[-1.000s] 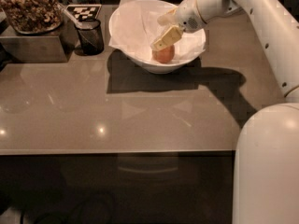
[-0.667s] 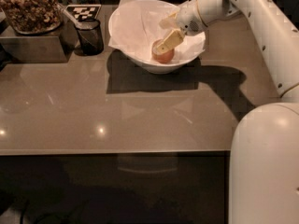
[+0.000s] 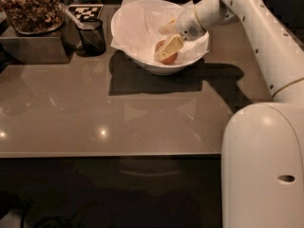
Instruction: Pick apple from white bowl
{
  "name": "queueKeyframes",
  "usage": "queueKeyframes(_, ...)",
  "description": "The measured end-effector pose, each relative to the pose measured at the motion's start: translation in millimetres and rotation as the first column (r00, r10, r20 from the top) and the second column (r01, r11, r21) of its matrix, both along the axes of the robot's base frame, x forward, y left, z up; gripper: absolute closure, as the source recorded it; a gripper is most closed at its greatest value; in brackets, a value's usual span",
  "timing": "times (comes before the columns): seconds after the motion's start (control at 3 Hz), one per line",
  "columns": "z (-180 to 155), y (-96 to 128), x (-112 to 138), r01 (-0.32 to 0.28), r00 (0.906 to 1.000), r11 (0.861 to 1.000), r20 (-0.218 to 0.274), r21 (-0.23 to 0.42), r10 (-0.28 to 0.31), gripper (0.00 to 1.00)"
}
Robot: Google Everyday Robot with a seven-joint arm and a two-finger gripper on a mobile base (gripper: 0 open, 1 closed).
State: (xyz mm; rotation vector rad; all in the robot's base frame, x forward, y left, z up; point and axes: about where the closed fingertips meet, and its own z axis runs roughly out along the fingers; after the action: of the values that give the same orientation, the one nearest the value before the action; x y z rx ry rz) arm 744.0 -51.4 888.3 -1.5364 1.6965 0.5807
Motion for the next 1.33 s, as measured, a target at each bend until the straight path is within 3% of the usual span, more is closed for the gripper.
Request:
queueKeyframes(0.67, -18.3, 4.7, 0.8, -0.023, 0.9992, 1.0, -0.032, -0.003, 0.023, 0.25)
queueKeyframes(1.33, -28.6, 8.4, -2.3, -0.042, 0.9983, 0.999, -0.041, 0.005, 0.043, 0.67)
